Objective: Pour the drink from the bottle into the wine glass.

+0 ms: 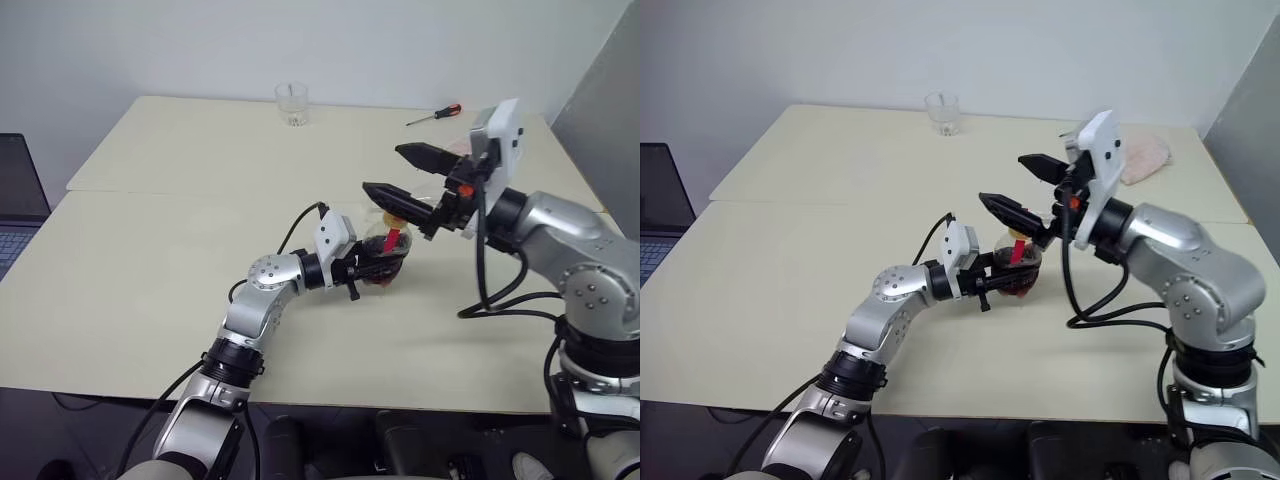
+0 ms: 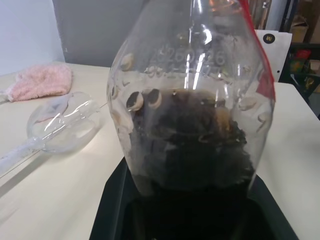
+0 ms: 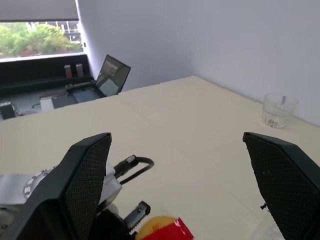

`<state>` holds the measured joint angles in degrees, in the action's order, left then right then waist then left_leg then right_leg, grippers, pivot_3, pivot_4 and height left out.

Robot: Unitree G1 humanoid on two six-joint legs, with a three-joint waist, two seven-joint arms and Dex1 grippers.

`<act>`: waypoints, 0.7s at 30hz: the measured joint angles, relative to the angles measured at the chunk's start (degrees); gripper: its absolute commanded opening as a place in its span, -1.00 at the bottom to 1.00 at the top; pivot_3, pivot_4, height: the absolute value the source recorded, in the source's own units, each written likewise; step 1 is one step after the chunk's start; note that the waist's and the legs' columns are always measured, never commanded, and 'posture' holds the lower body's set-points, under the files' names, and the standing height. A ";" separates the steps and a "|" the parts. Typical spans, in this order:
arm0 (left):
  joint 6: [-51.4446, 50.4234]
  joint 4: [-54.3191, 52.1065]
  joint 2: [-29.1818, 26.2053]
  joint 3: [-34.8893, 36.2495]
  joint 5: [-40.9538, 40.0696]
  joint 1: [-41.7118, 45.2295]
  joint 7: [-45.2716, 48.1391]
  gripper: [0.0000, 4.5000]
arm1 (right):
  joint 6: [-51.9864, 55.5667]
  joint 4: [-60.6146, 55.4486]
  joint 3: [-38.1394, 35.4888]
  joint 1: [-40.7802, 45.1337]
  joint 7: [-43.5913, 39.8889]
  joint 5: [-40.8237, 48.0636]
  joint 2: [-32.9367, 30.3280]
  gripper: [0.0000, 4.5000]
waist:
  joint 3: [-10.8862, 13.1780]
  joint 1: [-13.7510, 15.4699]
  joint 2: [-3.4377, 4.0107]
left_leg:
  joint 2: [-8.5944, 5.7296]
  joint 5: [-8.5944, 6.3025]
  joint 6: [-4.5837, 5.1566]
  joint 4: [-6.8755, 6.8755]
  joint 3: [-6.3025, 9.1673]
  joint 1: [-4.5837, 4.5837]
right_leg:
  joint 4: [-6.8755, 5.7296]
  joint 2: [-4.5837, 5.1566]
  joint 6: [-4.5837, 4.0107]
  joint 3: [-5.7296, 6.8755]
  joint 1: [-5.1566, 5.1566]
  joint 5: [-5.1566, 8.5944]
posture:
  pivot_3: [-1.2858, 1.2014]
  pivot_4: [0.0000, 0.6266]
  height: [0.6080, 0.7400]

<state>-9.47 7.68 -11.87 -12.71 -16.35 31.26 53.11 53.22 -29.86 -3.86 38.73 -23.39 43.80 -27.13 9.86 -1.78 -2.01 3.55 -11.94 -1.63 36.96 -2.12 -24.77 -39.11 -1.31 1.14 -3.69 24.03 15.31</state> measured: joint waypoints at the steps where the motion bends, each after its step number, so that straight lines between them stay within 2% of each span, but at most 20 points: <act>1: 0.05 0.00 0.08 0.01 0.00 0.00 0.00 -0.53 | 0.14 -0.53 0.70 -0.22 2.11 -0.64 1.48 1.00 | 0.00 0.00 0.00 | 0.00 0.00 0.00 0.00 0.00 0.00 | 0.00 0.00 0.00 0.00 0.00 0.00 | 0.03 -0.52 1.00; 8: 0.38 0.00 0.39 0.06 0.00 0.00 0.03 -0.53 | -0.35 -0.02 2.96 -1.61 8.64 -5.65 5.03 1.00 | -0.01 0.03 0.01 | -0.02 0.00 0.00 0.00 -0.02 -0.01 | 0.01 0.02 0.00 0.02 0.00 0.00 | 0.03 -0.52 1.00; 21: 1.04 0.05 0.50 -0.24 0.84 -0.15 -0.03 -0.53 | -1.72 1.30 3.24 -2.82 8.10 -8.84 4.55 1.00 | -0.01 0.02 0.01 | -0.02 0.00 0.00 -0.01 -0.01 -0.01 | 0.02 0.01 0.01 0.04 0.00 0.01 | 0.03 -0.52 1.00</act>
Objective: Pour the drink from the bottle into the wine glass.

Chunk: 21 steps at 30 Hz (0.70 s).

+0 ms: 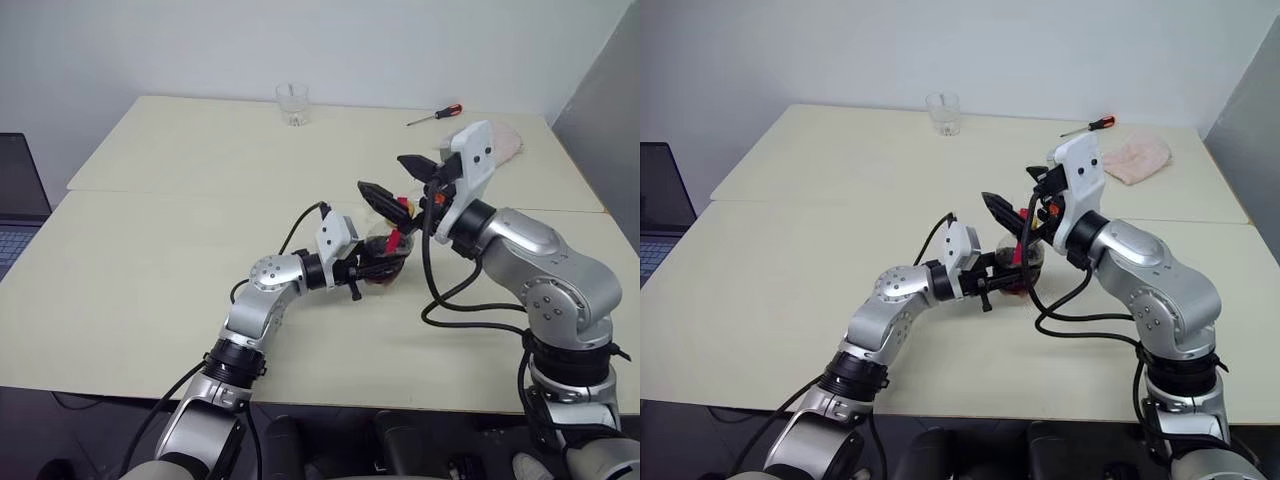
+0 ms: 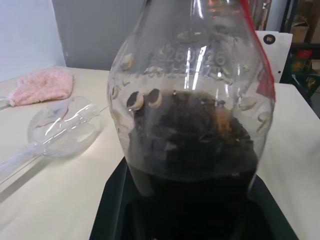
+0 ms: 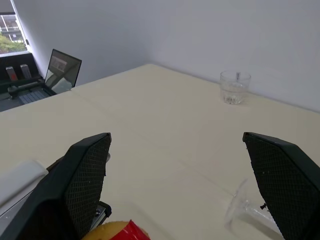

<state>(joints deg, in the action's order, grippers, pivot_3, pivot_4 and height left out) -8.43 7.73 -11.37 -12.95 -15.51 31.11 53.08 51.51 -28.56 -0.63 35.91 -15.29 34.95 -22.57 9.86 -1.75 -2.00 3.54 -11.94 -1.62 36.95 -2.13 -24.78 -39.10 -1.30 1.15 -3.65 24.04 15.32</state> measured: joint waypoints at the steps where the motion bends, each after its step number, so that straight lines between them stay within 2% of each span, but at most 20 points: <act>1: 0.00 0.04 0.00 -0.15 0.04 -0.01 0.01 -0.53 | 0.00 -0.05 0.00 -0.30 -0.20 0.00 -0.20 1.00 | 0.00 0.00 0.00 | 0.00 0.00 0.00 0.00 0.00 0.00 | 0.00 0.00 0.01 0.00 0.00 0.00 | 0.03 -0.52 1.00; 21: 0.01 1.24 0.16 -0.15 0.11 0.09 -0.09 -0.53 | 0.27 -3.71 -3.12 -4.11 -2.18 2.38 -3.32 1.00 | 0.00 -0.02 0.00 | 0.00 0.00 0.00 0.00 0.01 0.00 | 0.01 0.00 0.10 -0.01 0.00 0.06 | 0.03 -0.52 1.00</act>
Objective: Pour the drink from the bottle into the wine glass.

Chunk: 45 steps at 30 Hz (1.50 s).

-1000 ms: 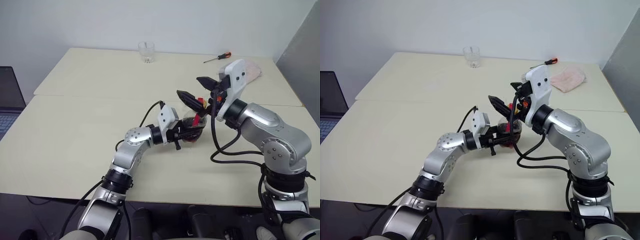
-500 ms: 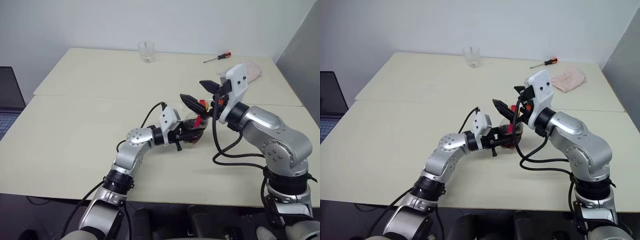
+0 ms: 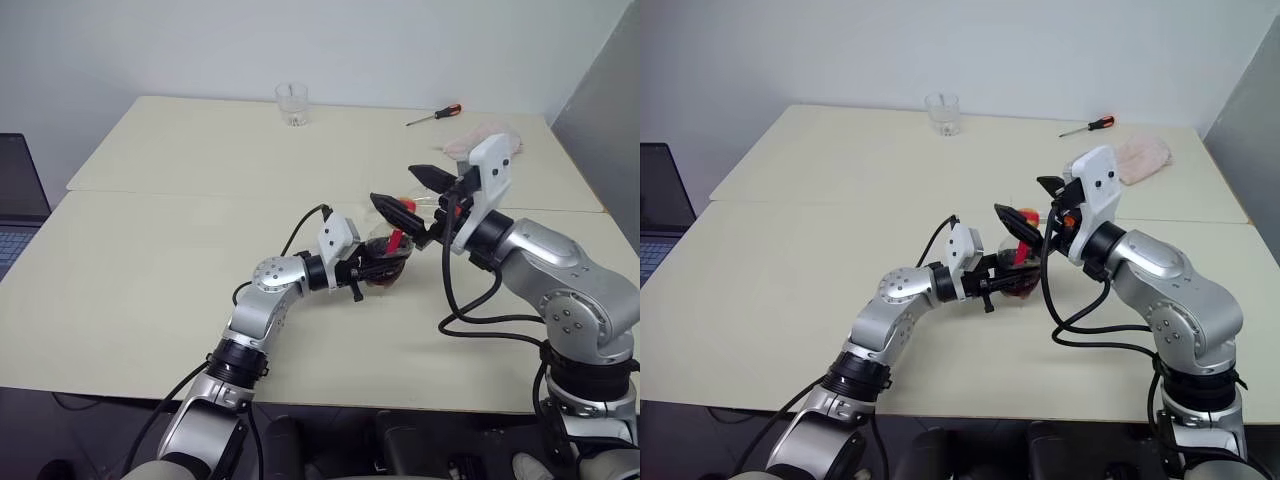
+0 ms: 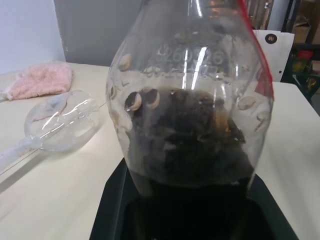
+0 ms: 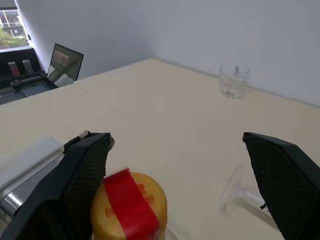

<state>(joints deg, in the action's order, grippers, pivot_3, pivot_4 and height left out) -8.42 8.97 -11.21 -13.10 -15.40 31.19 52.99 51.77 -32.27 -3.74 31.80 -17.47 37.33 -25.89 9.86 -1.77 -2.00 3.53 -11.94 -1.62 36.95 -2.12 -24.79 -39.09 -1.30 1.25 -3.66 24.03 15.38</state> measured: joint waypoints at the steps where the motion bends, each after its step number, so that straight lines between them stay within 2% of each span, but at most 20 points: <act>1: 0.00 0.02 -0.01 0.00 0.00 0.00 0.04 -0.53 | 0.00 -0.38 -0.16 -0.39 -0.08 0.13 -0.22 1.00 | 0.00 0.01 0.00 | 0.00 0.00 0.00 0.00 0.00 0.00 | 0.01 0.00 0.00 0.00 0.00 0.00 | 0.03 -0.52 1.00; 4: 0.00 0.29 -0.07 0.00 0.00 0.00 0.07 -0.53 | -0.01 -1.24 -0.26 -1.76 -0.72 0.57 -0.70 0.74 | 0.00 -0.02 0.00 | 0.00 0.00 0.00 0.00 -0.01 0.00 | 0.00 0.00 0.01 -0.01 0.00 0.01 | 0.03 -0.52 1.00; 12: 0.00 0.83 -0.14 0.00 0.15 0.00 -0.04 -0.53 | -0.33 -3.04 0.06 -3.62 -3.88 2.28 -1.67 -0.45 | 0.00 -0.01 0.00 | 0.00 0.00 0.00 0.00 0.00 0.00 | 0.01 0.00 0.04 0.00 0.00 0.02 | 0.03 -0.52 1.00; 21: 0.16 0.95 -0.34 0.05 0.17 -0.01 0.20 -0.53 | -0.90 -1.36 -2.48 -3.65 -3.35 2.31 -3.13 -0.47 | 0.00 0.03 0.00 | -0.01 0.00 0.00 0.00 -0.01 0.00 | 0.02 0.00 0.04 0.00 0.00 0.02 | 0.03 -0.52 1.00; 24: 0.23 0.94 -0.31 0.05 0.15 0.00 0.21 -0.53 | -0.90 -0.43 -5.43 -3.18 -3.40 3.51 -3.42 -0.47 | 0.00 0.03 0.00 | -0.01 0.00 0.00 0.00 -0.01 0.00 | 0.02 0.00 0.04 0.00 0.00 0.02 | 0.03 -0.52 1.00; 26: 0.33 0.94 -0.34 0.07 0.14 0.00 0.18 -0.53 | -1.22 1.48 -7.99 -3.09 -3.28 2.86 -5.80 -0.47 | 0.00 0.06 0.00 | -0.03 0.00 0.00 0.00 -0.03 0.00 | 0.03 0.01 0.04 0.00 -0.02 0.02 | 0.03 -0.52 1.00; 28: 0.41 0.92 -0.37 0.14 0.14 0.00 0.09 -0.53 | -2.62 5.01 -10.46 -4.57 -1.90 -0.01 -7.75 -0.47 | -0.01 0.12 -0.02 | -0.04 0.00 0.00 0.00 -0.10 0.00 | 0.07 0.03 0.04 -0.01 -0.07 0.02 | 0.03 -0.52 1.00; 31: 0.53 0.91 -0.40 1.01 0.13 -0.01 -0.27 -0.53 | -6.47 13.91 -12.12 -11.40 1.68 -7.12 -8.02 -0.47 | -0.04 0.35 -0.06 | -0.05 0.00 0.00 0.00 -0.15 0.00 | 0.12 0.04 0.03 0.00 -0.16 0.03 | 0.03 -0.52 1.00; 36: 0.66 0.93 -0.73 3.65 0.13 0.01 -2.49 -0.53 | -15.49 25.99 -13.20 -19.68 7.34 -15.91 -3.00 -0.47 | -0.13 -0.19 0.14 | -0.03 0.00 0.00 -0.03 -0.26 0.06 | -0.03 0.00 0.04 -0.12 0.00 0.02 | 0.03 -0.52 1.00; 41: 1.34 1.28 -1.55 6.13 0.27 0.33 -5.24 -0.53 | -24.74 36.96 -17.77 -19.86 17.25 -22.61 -0.05 -0.47 | -0.15 -0.19 0.20 | -0.02 0.00 0.00 -0.04 -0.48 0.09 | -0.04 0.00 0.06 -0.13 0.01 0.02 | 0.03 -0.52 1.00; 45: 2.41 3.21 -3.09 8.91 0.84 0.60 -7.87 -0.53 | -28.99 42.49 -20.82 -19.64 21.52 -24.88 0.23 -0.47 | -0.15 -0.18 0.20 | -0.02 0.00 0.00 -0.04 -0.59 0.09 | -0.01 0.01 0.06 -0.21 0.01 0.02 | 0.03 -0.52 1.00</act>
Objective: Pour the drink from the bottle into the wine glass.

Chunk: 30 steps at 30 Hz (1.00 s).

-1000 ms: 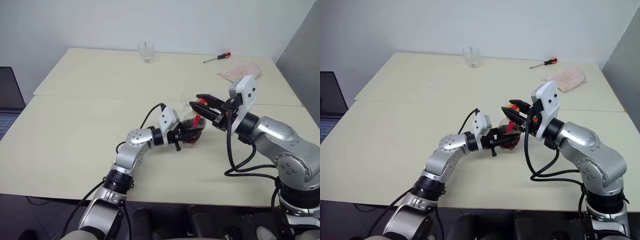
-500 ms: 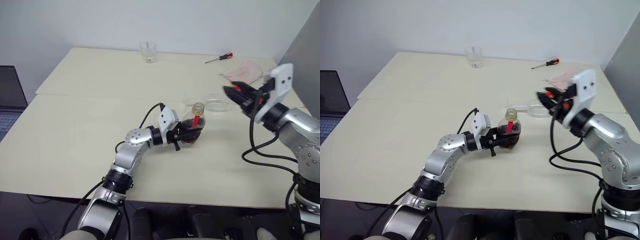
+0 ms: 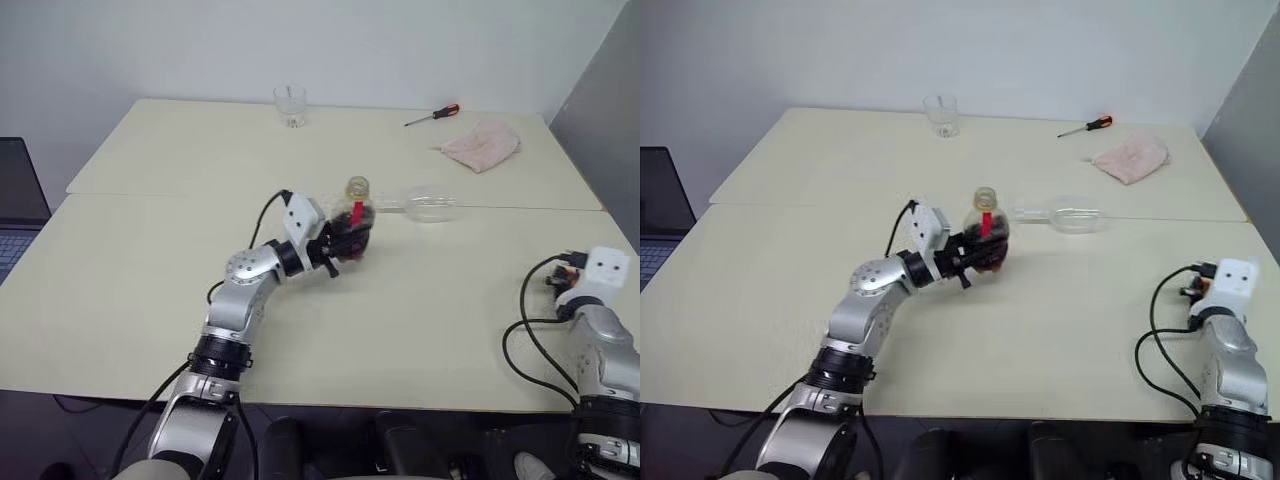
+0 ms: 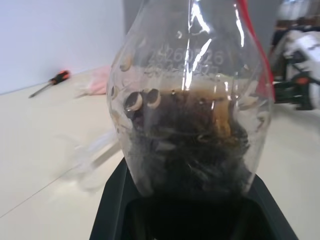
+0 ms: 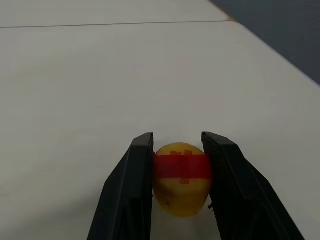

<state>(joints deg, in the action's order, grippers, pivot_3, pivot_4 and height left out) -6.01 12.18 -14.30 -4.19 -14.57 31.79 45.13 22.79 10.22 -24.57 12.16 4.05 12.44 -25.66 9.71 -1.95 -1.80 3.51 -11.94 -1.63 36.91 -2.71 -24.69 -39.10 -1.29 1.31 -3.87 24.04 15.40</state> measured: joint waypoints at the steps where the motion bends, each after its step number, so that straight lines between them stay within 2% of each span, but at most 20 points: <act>1: 0.28 0.13 -0.22 0.30 0.17 0.00 -0.63 -0.53 | -0.39 0.79 -0.21 0.01 0.23 -0.08 0.09 -0.47 | 0.00 0.01 0.00 | 0.00 0.00 0.00 0.00 -0.02 0.00 | 0.00 0.01 0.00 -0.01 0.00 0.00 | 0.03 -0.52 1.00; 3: 0.78 0.22 -0.55 0.94 0.45 0.00 -1.67 -0.53 | -1.13 1.67 -0.06 0.00 0.25 -0.45 0.53 -0.47 | 0.00 0.01 0.00 | 0.00 0.00 0.00 0.00 -0.06 0.00 | 0.00 0.01 0.00 -0.05 0.00 -0.01 | 0.03 -0.52 1.00; 12: 3.17 3.36 -3.83 4.96 1.52 0.10 -6.14 -0.53 | -1.66 -0.99 1.13 0.00 -1.96 0.05 1.30 0.92 | -0.01 -0.01 0.01 | 0.03 0.00 0.00 -0.02 -0.12 0.04 | -0.01 0.00 0.01 -0.08 0.01 -0.01 | 0.03 -0.52 1.00; 13: 3.65 4.26 -4.40 5.45 1.72 0.23 -6.42 -0.53 | -1.19 -2.42 1.11 0.00 -2.18 0.21 1.30 1.00 | -0.01 0.03 0.02 | 0.03 0.00 0.00 -0.01 -0.12 0.04 | -0.01 0.01 0.01 -0.07 0.01 -0.01 | 0.03 -0.52 1.00; 20: 6.64 9.57 -7.77 9.43 1.90 2.35 -7.93 -0.53 | 0.54 -17.46 1.45 -1.31 -5.24 2.13 0.85 1.00 | -0.01 0.20 0.01 | 0.04 0.00 0.00 -0.01 -0.12 0.01 | 0.02 0.02 0.03 -0.04 0.01 -0.01 | 0.03 -0.52 1.00; 24: 7.80 11.39 -7.85 11.66 1.78 2.42 -10.08 -0.53 | 0.59 -22.90 5.67 -1.01 -8.22 1.44 -0.05 1.00 | -0.01 0.13 0.01 | 0.05 0.00 0.00 0.00 -0.14 0.02 | 0.01 0.02 0.05 -0.03 0.01 -0.04 | 0.03 -0.52 1.00; 25: 7.88 11.72 -7.80 12.01 1.78 2.41 -10.78 -0.53 | 1.06 -23.58 7.21 -0.40 -9.39 1.76 -0.02 1.00 | -0.01 0.09 0.01 | 0.06 0.00 0.00 0.00 -0.16 0.02 | 0.00 0.01 0.06 -0.05 0.02 -0.04 | 0.03 -0.52 1.00; 30: 12.69 18.02 -6.54 14.60 2.59 2.43 -17.53 -0.53 | 11.35 -34.05 24.37 6.17 -22.41 8.11 -0.34 1.00 | -0.01 -0.19 0.01 | 0.16 0.00 0.00 -0.06 0.01 0.01 | -0.01 -0.09 0.00 0.04 0.04 -0.07 | 0.03 -0.52 1.00</act>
<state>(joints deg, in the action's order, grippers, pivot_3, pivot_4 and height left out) 6.67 30.20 -20.85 10.41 -11.98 34.23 27.60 34.14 -23.83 -0.20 18.33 -18.37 20.56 -25.99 9.70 -2.14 -1.79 3.67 -11.94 -1.63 36.85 -2.70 -24.69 -39.11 -1.38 1.30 -3.83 24.09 15.33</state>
